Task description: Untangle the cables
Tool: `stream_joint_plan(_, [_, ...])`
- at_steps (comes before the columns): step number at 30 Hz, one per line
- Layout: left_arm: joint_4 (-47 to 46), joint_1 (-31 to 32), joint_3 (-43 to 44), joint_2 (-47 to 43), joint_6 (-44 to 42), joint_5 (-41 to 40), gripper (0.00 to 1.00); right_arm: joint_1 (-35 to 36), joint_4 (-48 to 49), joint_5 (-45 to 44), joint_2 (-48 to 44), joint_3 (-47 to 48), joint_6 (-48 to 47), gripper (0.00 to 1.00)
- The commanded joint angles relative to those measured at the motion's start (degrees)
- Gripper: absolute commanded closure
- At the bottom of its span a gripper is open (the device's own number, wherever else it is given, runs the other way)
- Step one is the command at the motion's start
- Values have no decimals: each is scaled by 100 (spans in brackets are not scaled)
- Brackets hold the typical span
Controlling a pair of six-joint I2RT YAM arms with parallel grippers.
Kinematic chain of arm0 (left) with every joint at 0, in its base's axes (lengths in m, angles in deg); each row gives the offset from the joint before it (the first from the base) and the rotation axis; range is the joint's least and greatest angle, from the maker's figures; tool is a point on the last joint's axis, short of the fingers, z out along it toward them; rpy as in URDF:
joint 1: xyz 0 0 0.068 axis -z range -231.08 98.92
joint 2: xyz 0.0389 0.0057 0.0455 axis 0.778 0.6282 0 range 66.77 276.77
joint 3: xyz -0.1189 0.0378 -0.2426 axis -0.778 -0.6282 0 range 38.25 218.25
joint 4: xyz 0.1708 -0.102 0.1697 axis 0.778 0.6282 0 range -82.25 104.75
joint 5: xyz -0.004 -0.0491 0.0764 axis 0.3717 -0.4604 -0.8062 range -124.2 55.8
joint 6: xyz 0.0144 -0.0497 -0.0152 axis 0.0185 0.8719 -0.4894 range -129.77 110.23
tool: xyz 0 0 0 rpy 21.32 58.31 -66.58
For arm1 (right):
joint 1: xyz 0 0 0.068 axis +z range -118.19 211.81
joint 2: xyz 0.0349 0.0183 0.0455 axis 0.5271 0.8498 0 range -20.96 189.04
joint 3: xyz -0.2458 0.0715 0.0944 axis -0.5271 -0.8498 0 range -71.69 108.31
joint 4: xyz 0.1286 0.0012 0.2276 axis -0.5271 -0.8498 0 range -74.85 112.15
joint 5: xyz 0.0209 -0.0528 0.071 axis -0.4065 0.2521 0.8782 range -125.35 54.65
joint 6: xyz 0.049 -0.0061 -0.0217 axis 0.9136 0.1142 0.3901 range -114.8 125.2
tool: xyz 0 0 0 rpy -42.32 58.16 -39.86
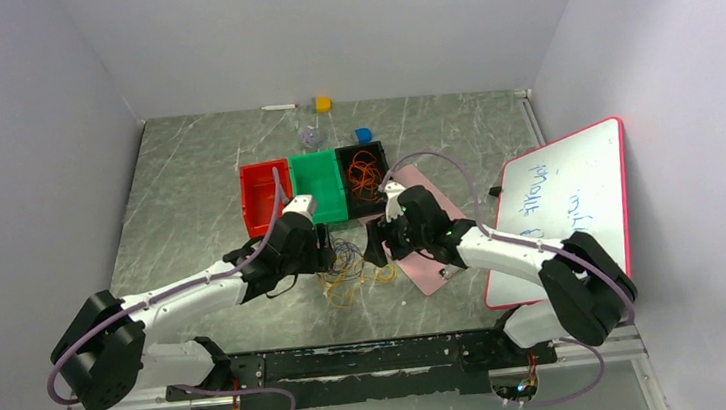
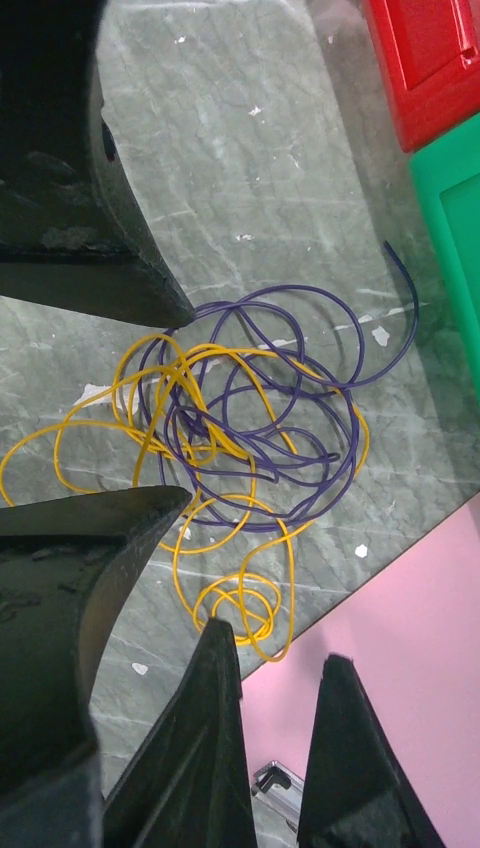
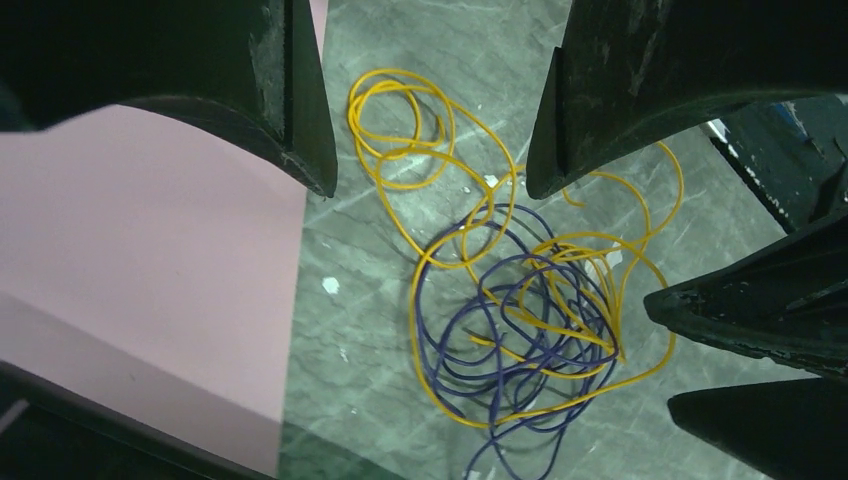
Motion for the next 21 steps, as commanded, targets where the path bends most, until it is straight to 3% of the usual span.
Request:
stream_joint_plan(1, [-242, -26, -30, 38, -13, 165, 36, 125, 618, 461, 237, 19, -678, 28])
stream_joint_plan(9, [-253, -27, -72, 20, 10, 153, 36, 280, 376, 340, 624, 219, -1279, 44])
stream_joint_plan(12, [-284, -25, -68, 67, 3, 173, 36, 304, 314, 149, 619, 212, -1307, 59])
stream_joint_plan(18, [-391, -25, -40, 322, -37, 203, 35, 315, 289, 11, 276, 259, -1104, 100])
stream_joint_plan(21, [-482, -24, -9, 574, -34, 234, 34, 318, 121, 100, 34, 399, -1053, 100])
